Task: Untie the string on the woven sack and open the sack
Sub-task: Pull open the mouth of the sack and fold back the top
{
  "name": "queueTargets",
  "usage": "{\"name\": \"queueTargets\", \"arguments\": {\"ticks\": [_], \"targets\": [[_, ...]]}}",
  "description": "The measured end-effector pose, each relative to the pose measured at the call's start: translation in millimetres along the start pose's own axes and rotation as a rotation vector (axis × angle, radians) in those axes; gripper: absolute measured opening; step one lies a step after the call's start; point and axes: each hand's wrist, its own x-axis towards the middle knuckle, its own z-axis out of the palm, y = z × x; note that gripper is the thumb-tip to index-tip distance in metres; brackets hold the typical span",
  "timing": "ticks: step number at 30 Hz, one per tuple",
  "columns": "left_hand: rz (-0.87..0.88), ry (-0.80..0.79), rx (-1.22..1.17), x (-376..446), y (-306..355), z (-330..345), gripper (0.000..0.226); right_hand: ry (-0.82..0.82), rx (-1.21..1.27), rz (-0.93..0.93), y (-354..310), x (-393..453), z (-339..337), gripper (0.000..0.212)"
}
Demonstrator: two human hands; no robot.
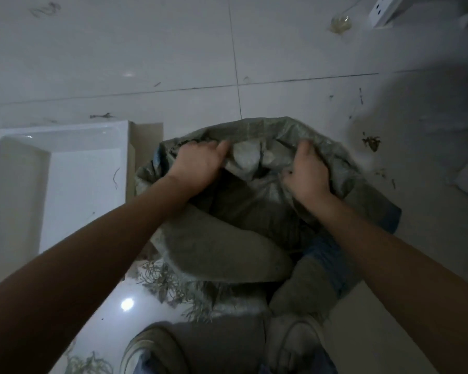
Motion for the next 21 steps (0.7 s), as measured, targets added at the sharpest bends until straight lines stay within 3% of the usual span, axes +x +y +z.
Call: {"name": "queueTargets", "arguments": {"ticks": [2, 6, 9, 13, 15, 17, 19, 21], "targets": [[-0.134, 0.078, -0.181, -1, -19, -9, 0.047, 0.027, 0.203, 0.009, 7, 7, -21, 0.044], [-0.36, 0.077, -0.377, 4, -42, -25, 0.042, 0.002, 0.193, -0.055, 22, 18, -58, 0.023], [-0.397, -0.012, -0.403, 14, -45, -35, 0.041, -0.055, 0.186, -0.083, 29, 32, -65, 0.024], [-0.482, -0.127, -0.659, 23, -54, -38, 0.027, -0.214, 0.301, 0.032, 43, 54, -62, 0.022], [-0.472, -0.116, -0.673, 24, -56, -41, 0.028, -0.235, 0.337, 0.062, 46, 60, -63, 0.023], [-0.437, -0.113, -0.634, 26, -57, -43, 0.039, -0.285, 0.333, 0.058, 40, 59, -68, 0.043], [-0.402, -0.157, -0.568, 26, -54, -46, 0.056, -0.202, 0.152, -0.033, 31, 49, -76, 0.064], [-0.343, -0.113, -0.406, 22, -46, -52, 0.073, 0.032, -0.059, -0.163, 17, 27, -87, 0.059]]}}
